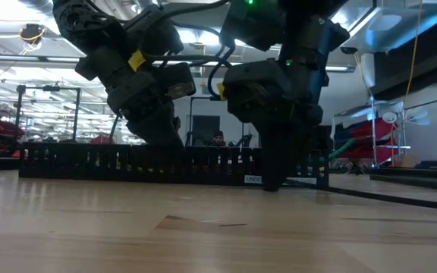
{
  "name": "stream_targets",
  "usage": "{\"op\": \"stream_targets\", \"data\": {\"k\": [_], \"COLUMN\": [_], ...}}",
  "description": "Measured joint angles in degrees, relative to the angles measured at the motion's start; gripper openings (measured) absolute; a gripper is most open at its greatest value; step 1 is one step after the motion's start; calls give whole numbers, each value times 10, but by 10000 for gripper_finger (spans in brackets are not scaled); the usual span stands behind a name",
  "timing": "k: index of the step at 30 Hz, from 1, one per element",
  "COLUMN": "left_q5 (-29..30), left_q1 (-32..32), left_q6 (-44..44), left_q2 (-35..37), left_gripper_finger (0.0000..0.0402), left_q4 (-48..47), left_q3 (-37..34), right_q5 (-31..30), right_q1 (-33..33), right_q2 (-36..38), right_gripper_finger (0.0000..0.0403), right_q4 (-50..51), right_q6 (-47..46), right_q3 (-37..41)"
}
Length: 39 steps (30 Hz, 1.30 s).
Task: Ziptie cables
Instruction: Put the zip tied cable wires into the black cable duct
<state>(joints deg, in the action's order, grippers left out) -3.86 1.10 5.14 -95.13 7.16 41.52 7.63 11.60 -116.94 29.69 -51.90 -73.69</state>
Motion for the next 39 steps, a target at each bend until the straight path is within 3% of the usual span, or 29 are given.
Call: {"op": "stream_targets", "data": {"k": [7,13,20,26,32,39], "left_q5": [0,0,0,0,0,0], "left_q1": [0,0,0,0,0,0], "left_q6": [-12,-22,-22,-22,-21,-15], "left_q2": [0,0,0,1,0,0], "left_gripper_finger": [76,76,76,76,76,76], "left_q4": [0,-1,-3,-5,-5,-5], "left_q3": [0,0,0,0,0,0], "right_q5": [6,20,13,-61,-183,-163], "right_q1": [0,-4,3,13,24,36], "right_q2": [5,1,20,53,71,71], "right_gripper_finger": [15,95,167,179,179,179], "right_q4": [14,42,219,356,368,305], "right_q6": [-19,-15,54,116,134,82], "right_q3": [-9,-37,-129,-209,-218,-186]}}
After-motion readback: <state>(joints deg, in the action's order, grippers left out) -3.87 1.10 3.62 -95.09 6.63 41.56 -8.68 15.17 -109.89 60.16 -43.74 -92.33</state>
